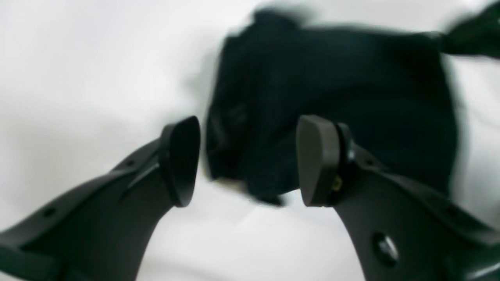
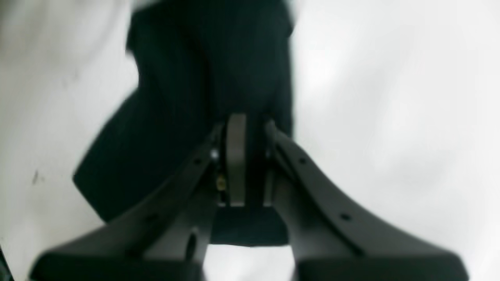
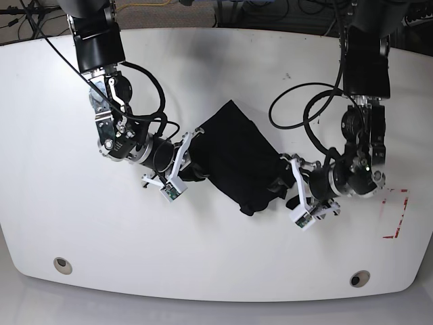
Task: Fold the T-shirt properly
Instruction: 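Hold the bundle with both grippers and pull its ends apart to flatten, then fold the bundle end with the left gripper toward the right gripper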
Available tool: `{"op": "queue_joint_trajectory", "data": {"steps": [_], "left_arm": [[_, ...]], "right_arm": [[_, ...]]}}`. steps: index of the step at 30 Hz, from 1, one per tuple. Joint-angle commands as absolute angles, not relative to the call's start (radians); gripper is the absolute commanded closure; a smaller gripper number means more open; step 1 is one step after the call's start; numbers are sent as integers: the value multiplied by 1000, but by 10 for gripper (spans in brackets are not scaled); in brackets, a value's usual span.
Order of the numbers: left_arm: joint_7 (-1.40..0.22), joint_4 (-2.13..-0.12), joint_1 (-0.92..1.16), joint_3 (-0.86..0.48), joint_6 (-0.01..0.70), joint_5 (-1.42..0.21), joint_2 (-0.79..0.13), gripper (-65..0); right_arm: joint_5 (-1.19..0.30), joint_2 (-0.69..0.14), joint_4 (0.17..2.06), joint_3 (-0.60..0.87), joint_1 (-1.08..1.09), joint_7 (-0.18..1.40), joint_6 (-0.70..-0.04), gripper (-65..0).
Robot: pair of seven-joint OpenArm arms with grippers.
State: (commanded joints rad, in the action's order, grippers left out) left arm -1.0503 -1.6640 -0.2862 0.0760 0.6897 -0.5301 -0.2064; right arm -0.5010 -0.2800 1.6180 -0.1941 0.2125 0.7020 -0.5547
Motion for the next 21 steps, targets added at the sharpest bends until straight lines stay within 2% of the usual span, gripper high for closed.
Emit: {"op": "queue_joint_trajectory", "data": {"steps": [6, 11, 18, 21], "left_arm": [[-1052, -1773, -162, 160, 684, -527, -199, -367], [-1052, -1779, -101, 200, 680, -524, -191, -367], [-1049, -1684, -84, 196, 680, -455, -124, -367], [-1033, -1607, -85, 197, 680, -394, -97, -367]], "right_arm": [[-499, -286, 1626, -163, 200, 714, -555, -55], [-460, -285, 1595, -143, 197, 711, -562, -55], [-332, -245, 1508, -143, 199, 642, -567, -55], [-277, -226, 1443, -143, 200, 581, -596, -55]]}}
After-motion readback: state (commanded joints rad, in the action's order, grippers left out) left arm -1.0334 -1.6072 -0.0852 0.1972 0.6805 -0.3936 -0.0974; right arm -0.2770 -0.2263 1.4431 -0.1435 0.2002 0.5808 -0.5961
